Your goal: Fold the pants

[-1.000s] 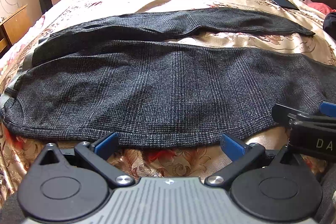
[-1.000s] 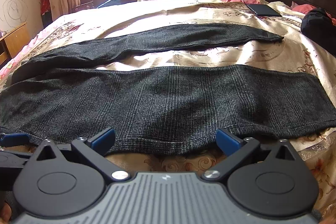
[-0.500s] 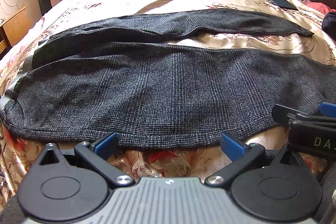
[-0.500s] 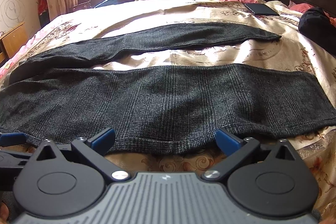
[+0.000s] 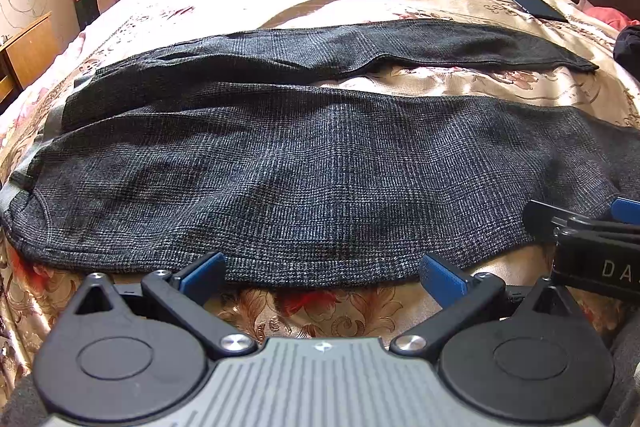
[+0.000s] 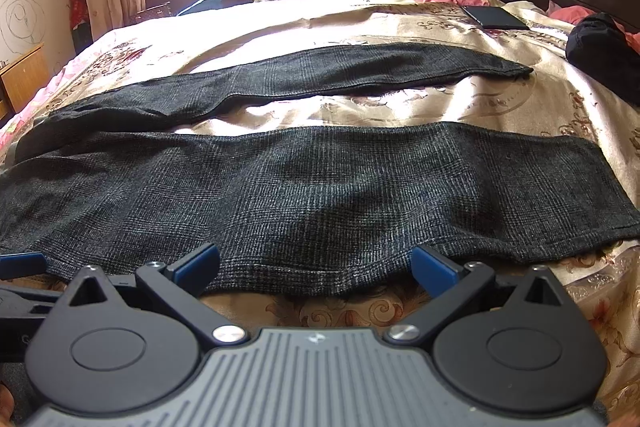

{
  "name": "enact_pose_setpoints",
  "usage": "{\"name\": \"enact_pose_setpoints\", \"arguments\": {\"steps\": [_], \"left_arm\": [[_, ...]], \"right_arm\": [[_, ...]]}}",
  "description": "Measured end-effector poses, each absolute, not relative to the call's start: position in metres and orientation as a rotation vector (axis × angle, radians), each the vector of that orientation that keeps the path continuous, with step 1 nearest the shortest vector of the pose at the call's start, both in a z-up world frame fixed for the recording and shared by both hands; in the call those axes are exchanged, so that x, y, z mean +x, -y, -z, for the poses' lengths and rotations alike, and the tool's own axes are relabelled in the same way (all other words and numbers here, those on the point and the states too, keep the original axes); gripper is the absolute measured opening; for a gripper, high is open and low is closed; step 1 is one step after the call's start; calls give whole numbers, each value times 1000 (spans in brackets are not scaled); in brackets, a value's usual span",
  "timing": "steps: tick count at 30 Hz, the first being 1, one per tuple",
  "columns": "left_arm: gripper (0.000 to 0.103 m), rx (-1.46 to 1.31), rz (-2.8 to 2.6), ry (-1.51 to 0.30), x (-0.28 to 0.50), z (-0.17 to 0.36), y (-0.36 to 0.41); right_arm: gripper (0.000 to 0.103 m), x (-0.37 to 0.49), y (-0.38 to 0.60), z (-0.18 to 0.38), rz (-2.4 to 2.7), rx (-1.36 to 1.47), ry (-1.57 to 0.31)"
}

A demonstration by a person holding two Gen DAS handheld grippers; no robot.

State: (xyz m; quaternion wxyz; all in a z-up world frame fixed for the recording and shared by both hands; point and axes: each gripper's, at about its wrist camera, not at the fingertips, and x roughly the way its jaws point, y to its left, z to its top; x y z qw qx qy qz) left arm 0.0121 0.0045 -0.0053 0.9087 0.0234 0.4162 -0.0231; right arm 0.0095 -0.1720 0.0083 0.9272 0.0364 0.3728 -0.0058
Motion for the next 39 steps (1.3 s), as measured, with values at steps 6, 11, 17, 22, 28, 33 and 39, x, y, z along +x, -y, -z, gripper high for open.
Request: {"name": "enact_pose_setpoints", "arguments": {"steps": [6,11,17,22,28,33,39], "left_arm": [[103,48,79,-849,9,-1,-6],[103,-36,106,-764,-1,-23,-22],[103,-46,50,-700,1,-40,-48],[103,-27,60,-811,29,-26,-64],[103,81,76,-900,65,-12,-77],[98,99,126,-942,89,-12,-121],[91,130,124,-841,140,-48,-191]], "right_arm": [[98,9,171,-16,76,52,-799],[97,1,151,-61,68,-15,-749],[97,21,120,-75,9,-71,-758],[97,54,118,-43,-48,-2,-853],[98,87,119,0,-87,-30,-982],[95,103,115,-16,-204,-64,-982],[94,172,74,-51,-405,-264,-858]]}}
